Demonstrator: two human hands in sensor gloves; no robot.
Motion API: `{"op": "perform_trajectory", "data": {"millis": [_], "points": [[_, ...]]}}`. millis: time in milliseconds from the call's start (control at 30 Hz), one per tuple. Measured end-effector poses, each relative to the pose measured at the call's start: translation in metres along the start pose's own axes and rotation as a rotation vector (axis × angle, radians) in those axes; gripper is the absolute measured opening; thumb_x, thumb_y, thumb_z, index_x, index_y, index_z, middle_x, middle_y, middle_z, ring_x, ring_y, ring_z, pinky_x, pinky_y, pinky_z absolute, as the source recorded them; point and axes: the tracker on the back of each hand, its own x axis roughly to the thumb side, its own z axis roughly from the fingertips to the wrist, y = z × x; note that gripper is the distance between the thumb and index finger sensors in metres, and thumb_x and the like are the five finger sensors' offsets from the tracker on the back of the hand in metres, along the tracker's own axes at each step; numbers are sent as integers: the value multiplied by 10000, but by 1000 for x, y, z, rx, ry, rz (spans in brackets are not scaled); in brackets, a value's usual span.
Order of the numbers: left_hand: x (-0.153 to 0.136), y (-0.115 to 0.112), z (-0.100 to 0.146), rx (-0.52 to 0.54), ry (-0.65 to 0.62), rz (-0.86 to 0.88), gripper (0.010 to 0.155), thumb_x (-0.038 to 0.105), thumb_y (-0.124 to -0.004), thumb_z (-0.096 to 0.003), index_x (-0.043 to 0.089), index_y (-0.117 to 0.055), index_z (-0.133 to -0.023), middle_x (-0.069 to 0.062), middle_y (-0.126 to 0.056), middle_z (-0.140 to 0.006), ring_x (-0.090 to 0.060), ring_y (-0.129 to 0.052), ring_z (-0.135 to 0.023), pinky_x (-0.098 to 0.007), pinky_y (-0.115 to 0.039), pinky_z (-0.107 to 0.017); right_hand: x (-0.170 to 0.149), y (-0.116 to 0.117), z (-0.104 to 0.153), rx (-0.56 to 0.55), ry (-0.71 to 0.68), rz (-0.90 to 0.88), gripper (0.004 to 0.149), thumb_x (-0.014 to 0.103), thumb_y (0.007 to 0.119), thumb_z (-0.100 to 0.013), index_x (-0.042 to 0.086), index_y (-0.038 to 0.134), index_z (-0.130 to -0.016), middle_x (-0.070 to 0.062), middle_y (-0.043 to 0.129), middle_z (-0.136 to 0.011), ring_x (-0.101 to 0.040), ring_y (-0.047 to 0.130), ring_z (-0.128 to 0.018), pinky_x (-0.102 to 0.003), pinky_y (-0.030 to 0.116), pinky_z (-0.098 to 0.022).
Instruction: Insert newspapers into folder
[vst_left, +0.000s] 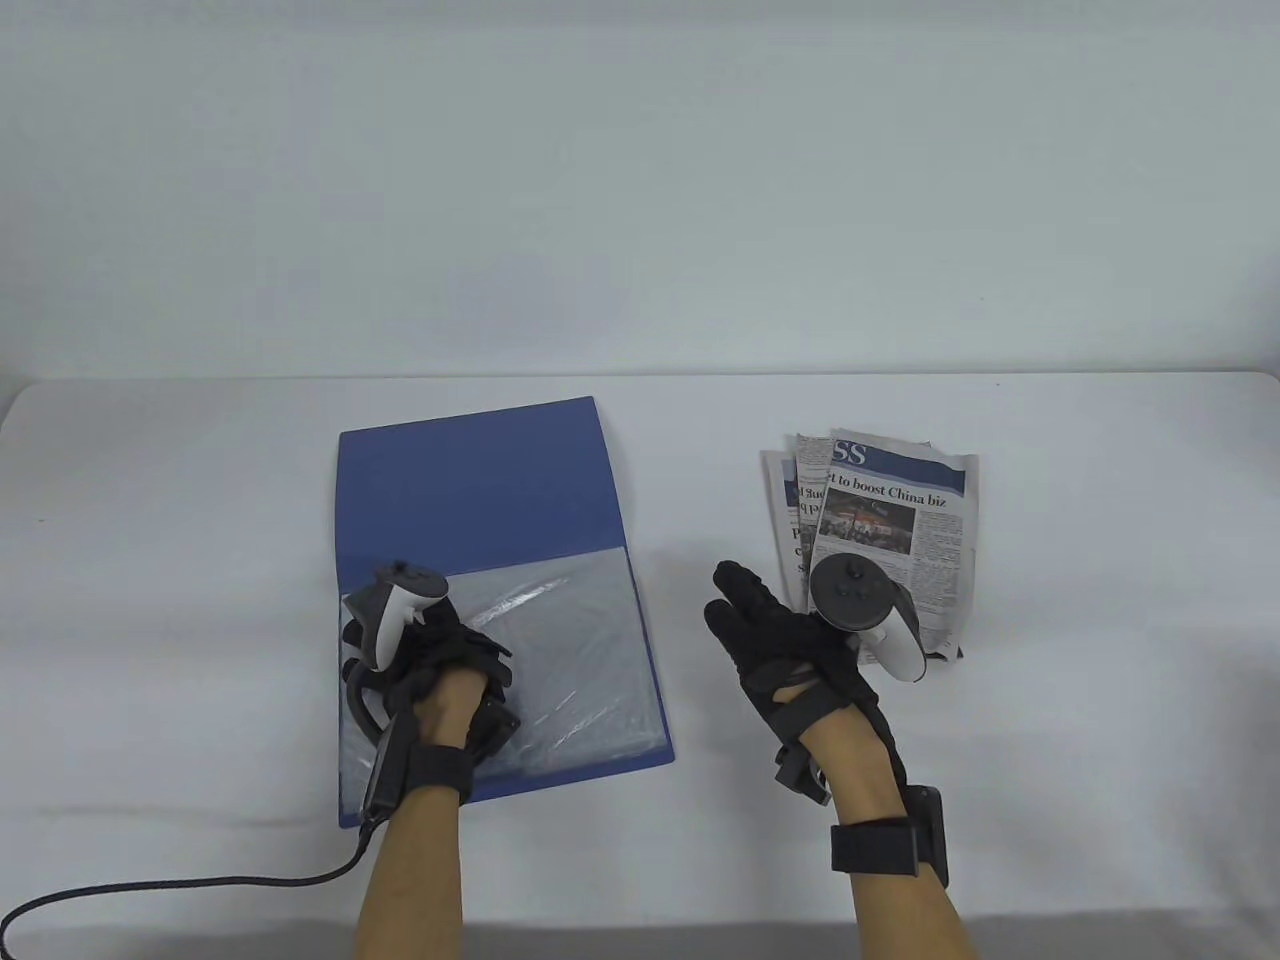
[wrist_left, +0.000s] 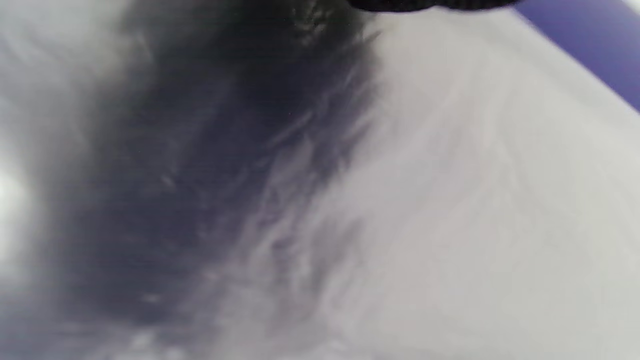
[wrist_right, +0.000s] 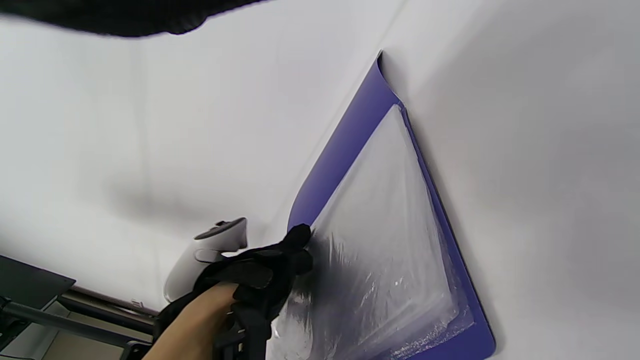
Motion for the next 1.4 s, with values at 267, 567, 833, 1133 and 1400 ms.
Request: {"op": "perform_trajectory", "data": {"millis": [267, 567, 833, 1133, 1400], "points": [[44, -44, 61, -210, -411, -345, 564, 360, -577, -629, 329, -377, -1156, -36, 32, -1212, -382, 102, -1080, -576, -210, -872, 0, 5, -1, 26, 7, -8, 800, 490, 575, -614, -17, 179, -1090, -320, 118, -1051, -627, 220, -949, -749, 309, -617], [48, -92, 71, 37, -429, -611, 552, 520, -625, -606, 389, -353, -1068, -23, -88, -1232, -360, -124, -1152, -498, -323, -888, 0, 21, -7, 77, 26, 0, 796, 488, 574, -615, -17, 184, -1091, -321, 123, -1051, -628, 219, -949, -748, 306, -618], [34, -50, 77, 124, -443, -274, 396, 465, -734, -618, 407, -643, -999, 24, -493, -1239, -336, -443, -1190, -540, -479, -891, 1, 35, -14, 38, 109, 41, 753, 441, 598, -626, -26, 237, -1094, -308, 131, -1062, -603, 129, -953, -772, 85, -564], [11, -24, 68, -37, -552, 68, 400, 440, -747, -622, 362, -655, -1003, -2, -548, -1217, -366, -490, -1168, -572, -475, -876, 8, 49, -40, -10, 324, -81, 514, 388, 711, -615, -42, 704, -896, -316, 191, -1052, -582, 16, -921, -768, 70, -551], [15, -27, 72, -15, -547, 44, 399, 427, -759, -622, 330, -667, -998, -6, -568, -1207, -366, -513, -1160, -575, -482, -871, 24, 77, -83, 56, 320, -31, 467, 335, 722, -611, -38, 735, -892, -305, 220, -1058, -577, 9, -922, -774, 55, -540]]}}
